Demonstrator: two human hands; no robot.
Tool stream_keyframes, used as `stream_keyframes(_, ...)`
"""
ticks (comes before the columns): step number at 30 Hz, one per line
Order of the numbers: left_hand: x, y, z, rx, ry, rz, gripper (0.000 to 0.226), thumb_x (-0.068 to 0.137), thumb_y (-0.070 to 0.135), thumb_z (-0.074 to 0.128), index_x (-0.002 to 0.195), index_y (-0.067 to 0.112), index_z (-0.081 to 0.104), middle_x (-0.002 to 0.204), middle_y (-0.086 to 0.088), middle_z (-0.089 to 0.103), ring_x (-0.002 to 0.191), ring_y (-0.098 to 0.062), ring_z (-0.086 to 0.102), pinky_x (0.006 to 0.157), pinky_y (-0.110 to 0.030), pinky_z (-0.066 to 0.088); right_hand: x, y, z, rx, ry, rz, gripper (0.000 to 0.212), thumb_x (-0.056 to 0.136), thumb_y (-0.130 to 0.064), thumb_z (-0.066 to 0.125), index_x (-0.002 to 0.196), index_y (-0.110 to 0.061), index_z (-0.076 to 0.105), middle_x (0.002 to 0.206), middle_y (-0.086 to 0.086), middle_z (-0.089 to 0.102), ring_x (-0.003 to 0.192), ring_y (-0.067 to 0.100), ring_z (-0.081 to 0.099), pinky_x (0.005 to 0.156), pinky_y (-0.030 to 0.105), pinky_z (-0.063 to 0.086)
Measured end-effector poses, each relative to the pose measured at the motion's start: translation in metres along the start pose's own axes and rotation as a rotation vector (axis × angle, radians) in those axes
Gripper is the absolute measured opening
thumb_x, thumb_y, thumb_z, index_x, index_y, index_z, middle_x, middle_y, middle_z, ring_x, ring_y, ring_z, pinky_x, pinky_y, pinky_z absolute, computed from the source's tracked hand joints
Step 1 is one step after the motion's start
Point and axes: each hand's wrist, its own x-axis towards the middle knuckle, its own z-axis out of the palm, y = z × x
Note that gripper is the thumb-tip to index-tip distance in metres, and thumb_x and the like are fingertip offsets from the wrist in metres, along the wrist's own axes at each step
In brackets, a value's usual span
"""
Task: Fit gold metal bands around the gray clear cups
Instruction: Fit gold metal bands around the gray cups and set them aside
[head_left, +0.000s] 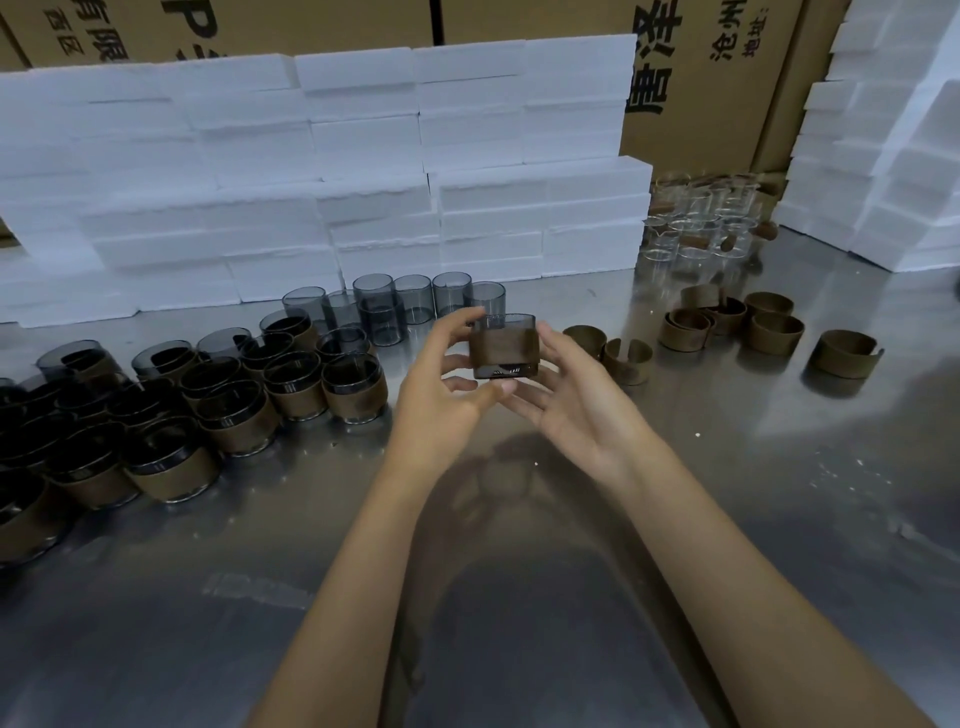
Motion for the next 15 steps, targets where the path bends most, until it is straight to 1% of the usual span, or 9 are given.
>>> stream_keyframes(3, 0.0011, 0.0002, -0.0037, -0.097, -0.032, -0.050, 0.068, 0.083, -0.006, 0.077, 0.136, 0.030, 0.052, 0.136, -0.004, 0.060, 0.119, -0.018, 0.063, 0.094, -0.028, 0.056, 0.0005, -0.0025, -0.0043, 0.045, -0.022, 0.053, 0.043, 0.104, -0.023, 0.054, 0.138, 0.003, 0.056, 0.132, 0.027, 0.062, 0.128, 0.036, 0.060, 0.103, 0.040, 0.054)
stream_keyframes(5, 0.0009, -0.0002, -0.0042, -0.122, -0.059, -0.071, 0.068, 0.084, -0.004, 0.078, 0.136, 0.030, 0.051, 0.137, -0.003, 0.061, 0.123, -0.017, 0.061, 0.097, -0.027, 0.055, 0.0010, -0.0021, -0.0047, 0.006, -0.023, 0.030, 0.041, 0.105, -0.017, 0.050, 0.138, 0.007, 0.055, 0.138, 0.030, 0.058, 0.131, 0.036, 0.058, 0.104, 0.038, 0.052)
stream_keyframes(6, 0.0008, -0.0004, -0.0039, -0.132, -0.066, -0.083, 0.068, 0.083, -0.002, 0.079, 0.137, 0.030, 0.051, 0.138, -0.002, 0.061, 0.124, -0.016, 0.060, 0.096, -0.024, 0.054, 0.0010, -0.0019, -0.0044, -0.014, -0.019, 0.014, 0.040, 0.106, -0.016, 0.049, 0.137, 0.008, 0.055, 0.136, 0.029, 0.059, 0.128, 0.034, 0.060, 0.104, 0.036, 0.052)
stream_keyframes(9, 0.0011, -0.0007, -0.0022, -0.133, -0.046, -0.093, 0.068, 0.082, 0.002, 0.082, 0.138, 0.028, 0.051, 0.138, -0.003, 0.061, 0.121, -0.016, 0.061, 0.085, -0.013, 0.052, 0.0006, -0.0021, -0.0035, -0.031, -0.017, -0.006, 0.036, 0.107, -0.015, 0.047, 0.134, 0.007, 0.056, 0.126, 0.022, 0.061, 0.116, 0.027, 0.062, 0.102, 0.034, 0.053)
stream_keyframes(12, 0.0018, -0.0020, -0.0015, -0.127, -0.033, -0.086, 0.067, 0.083, 0.000, 0.081, 0.137, 0.026, 0.051, 0.139, -0.005, 0.060, 0.120, -0.018, 0.062, 0.081, -0.011, 0.051, 0.0006, -0.0019, -0.0035, -0.045, -0.023, -0.011, 0.034, 0.107, -0.014, 0.046, 0.132, 0.006, 0.058, 0.121, 0.020, 0.064, 0.112, 0.026, 0.065, 0.104, 0.035, 0.052)
stream_keyframes(15, 0.0020, -0.0033, -0.0013, -0.109, -0.038, -0.081, 0.066, 0.083, 0.000, 0.080, 0.135, 0.026, 0.050, 0.137, -0.001, 0.061, 0.122, -0.016, 0.060, 0.083, -0.012, 0.051, 0.0002, -0.0015, -0.0032, -0.077, -0.034, -0.018, 0.030, 0.107, -0.013, 0.047, 0.129, 0.003, 0.060, 0.118, 0.016, 0.069, 0.105, 0.022, 0.070, 0.104, 0.034, 0.053)
